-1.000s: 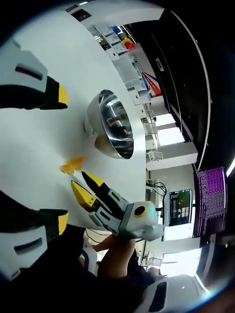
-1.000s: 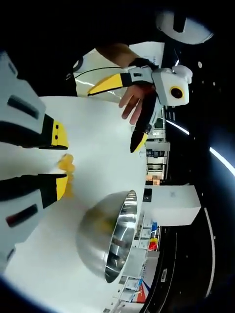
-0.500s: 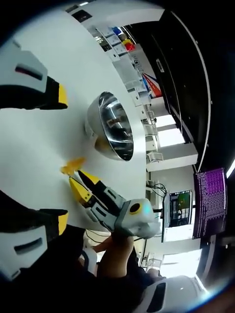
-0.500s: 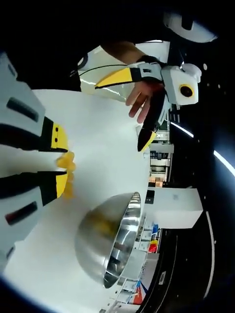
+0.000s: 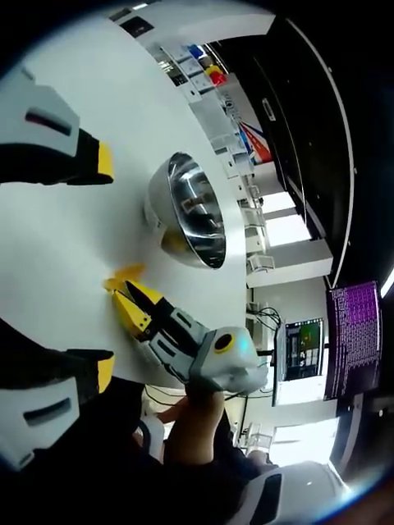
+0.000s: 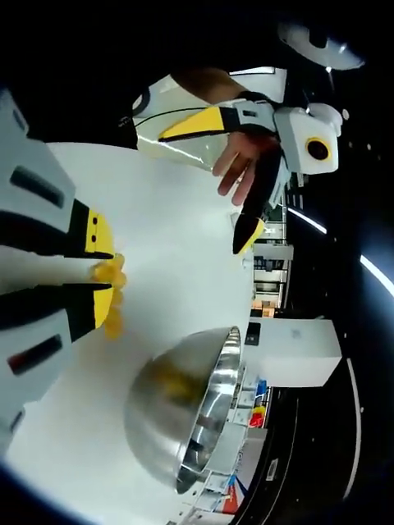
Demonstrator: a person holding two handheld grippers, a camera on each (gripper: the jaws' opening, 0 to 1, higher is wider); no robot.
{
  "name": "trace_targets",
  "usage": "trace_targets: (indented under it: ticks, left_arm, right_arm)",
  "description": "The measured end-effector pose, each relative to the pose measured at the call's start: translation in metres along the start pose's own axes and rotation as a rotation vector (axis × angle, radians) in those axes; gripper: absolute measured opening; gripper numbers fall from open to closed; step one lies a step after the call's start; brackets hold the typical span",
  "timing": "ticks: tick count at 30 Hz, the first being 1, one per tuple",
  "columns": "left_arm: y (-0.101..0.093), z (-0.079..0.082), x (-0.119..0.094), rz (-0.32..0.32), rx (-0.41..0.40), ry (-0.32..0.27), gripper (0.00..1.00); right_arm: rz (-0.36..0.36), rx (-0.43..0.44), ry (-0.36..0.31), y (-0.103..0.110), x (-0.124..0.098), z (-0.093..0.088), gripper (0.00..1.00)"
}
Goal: Pick up the QQ candy scattered on the table and place it into the stainless steel bowl on the table
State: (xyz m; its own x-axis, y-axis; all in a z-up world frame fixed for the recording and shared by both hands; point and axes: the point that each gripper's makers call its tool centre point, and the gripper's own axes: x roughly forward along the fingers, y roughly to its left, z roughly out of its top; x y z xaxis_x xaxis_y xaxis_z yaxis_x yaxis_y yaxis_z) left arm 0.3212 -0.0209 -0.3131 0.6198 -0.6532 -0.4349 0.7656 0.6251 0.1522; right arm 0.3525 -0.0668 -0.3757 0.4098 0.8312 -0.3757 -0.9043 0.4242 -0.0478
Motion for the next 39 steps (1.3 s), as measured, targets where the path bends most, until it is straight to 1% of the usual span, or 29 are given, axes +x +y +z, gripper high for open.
trace_targets:
  ticks: [9,13,16,26,29,32,35,39]
  left_arm:
    - [0.001,-0.002,0.001,0.003,0.000,0.004,0.81]
    - [0.002,-0.003,0.000,0.005,-0.002,0.005,0.81]
    - [0.002,-0.003,0.000,0.006,-0.005,0.005,0.81]
    - [0.002,-0.004,0.000,0.004,-0.006,0.004,0.81]
    - [0.003,-0.005,-0.001,0.005,-0.005,0.003,0.81]
    - [0.004,-0.006,-0.001,0.008,-0.004,0.005,0.81]
    - [0.004,-0.005,-0.002,0.010,-0.005,0.002,0.81]
    - [0.004,-0.004,-0.002,0.010,-0.001,0.001,0.81]
  right_arm:
    - [0.006,0.012,-0.002,0.000,0.003,0.000,0.11]
    - [0.008,-0.001,-0.002,0.002,0.005,0.000,0.11]
    - [0.008,-0.007,-0.002,0.002,0.006,0.000,0.08]
    - [-0.004,-0.044,-0.003,0.003,0.004,0.001,0.06]
    - [-0.009,-0.039,-0.006,0.004,0.001,0.003,0.06]
    - [-0.024,-0.026,-0.025,0.002,-0.004,0.008,0.06]
    - [-0.044,-0.009,-0.035,-0.004,-0.008,0.012,0.05]
    - [-0.056,-0.004,-0.052,-0.006,-0.016,0.019,0.05]
